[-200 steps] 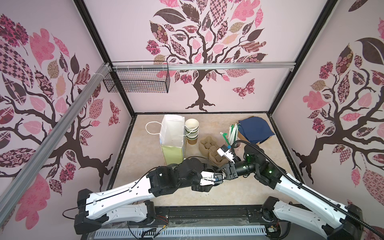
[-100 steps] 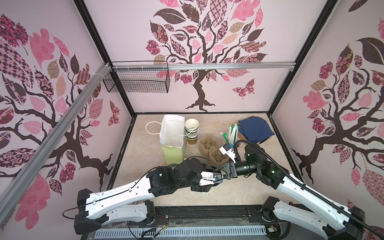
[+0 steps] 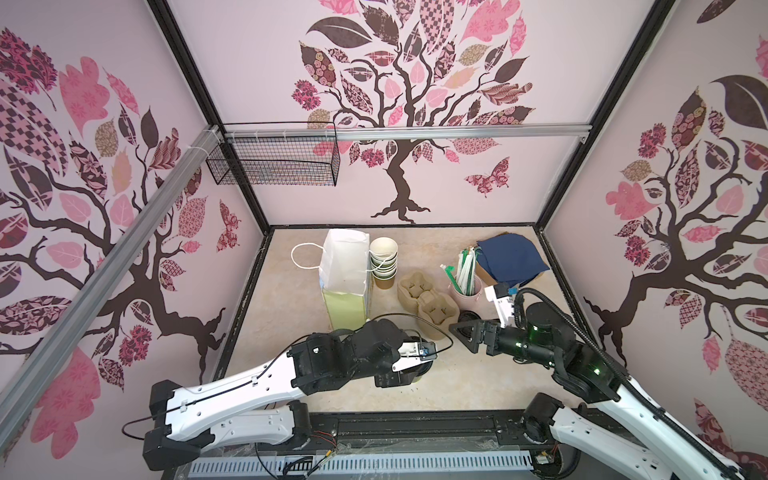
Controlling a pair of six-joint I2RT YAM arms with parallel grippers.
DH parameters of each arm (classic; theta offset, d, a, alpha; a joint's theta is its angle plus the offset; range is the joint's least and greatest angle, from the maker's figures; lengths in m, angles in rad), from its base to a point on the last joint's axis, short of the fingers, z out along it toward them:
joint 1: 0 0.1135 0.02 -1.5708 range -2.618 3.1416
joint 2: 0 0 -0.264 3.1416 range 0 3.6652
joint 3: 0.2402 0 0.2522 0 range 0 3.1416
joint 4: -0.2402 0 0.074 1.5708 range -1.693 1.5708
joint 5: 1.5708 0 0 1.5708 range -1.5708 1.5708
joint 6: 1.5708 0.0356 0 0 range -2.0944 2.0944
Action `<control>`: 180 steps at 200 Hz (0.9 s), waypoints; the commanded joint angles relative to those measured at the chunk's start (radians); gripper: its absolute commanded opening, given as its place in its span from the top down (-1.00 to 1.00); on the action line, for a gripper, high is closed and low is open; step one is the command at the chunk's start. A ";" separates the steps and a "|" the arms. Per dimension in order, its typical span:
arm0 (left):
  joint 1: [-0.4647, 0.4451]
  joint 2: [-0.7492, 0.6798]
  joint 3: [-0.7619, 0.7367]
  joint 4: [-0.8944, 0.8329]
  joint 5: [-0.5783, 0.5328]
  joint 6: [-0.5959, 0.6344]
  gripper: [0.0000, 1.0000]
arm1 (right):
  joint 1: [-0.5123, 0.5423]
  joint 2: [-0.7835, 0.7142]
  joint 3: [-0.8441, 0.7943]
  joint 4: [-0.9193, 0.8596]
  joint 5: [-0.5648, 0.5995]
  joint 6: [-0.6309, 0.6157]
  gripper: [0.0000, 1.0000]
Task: Pack the takeout coffee
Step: 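Open the right gripper and draw it back while the left gripper holds the cup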
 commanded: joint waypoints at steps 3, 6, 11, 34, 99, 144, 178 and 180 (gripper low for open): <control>-0.004 0.056 0.066 -0.112 -0.032 -0.166 -0.05 | 0.000 -0.071 0.065 -0.273 0.376 0.068 -0.93; -0.003 0.065 0.070 -0.120 -0.034 -0.178 -0.06 | -0.001 -0.080 0.071 -0.290 0.397 0.072 -0.92; -0.004 0.082 0.076 -0.134 -0.037 -0.195 -0.06 | 0.000 -0.094 0.078 -0.309 0.420 0.079 -0.91; -0.004 0.162 0.106 -0.162 -0.078 -0.257 -0.08 | -0.001 -0.147 0.096 -0.354 0.476 0.106 -0.86; 0.088 0.304 0.194 -0.160 0.009 -0.333 -0.13 | -0.001 -0.122 0.122 -0.390 0.472 0.101 -0.82; 0.106 0.378 0.237 -0.212 0.036 -0.299 -0.15 | 0.001 -0.148 0.111 -0.407 0.484 0.115 -0.82; 0.106 0.417 0.255 -0.248 0.036 -0.279 -0.17 | -0.001 -0.161 0.117 -0.426 0.507 0.115 -0.81; 0.106 0.418 0.255 -0.247 0.037 -0.277 -0.17 | 0.000 -0.161 0.118 -0.426 0.508 0.114 -0.81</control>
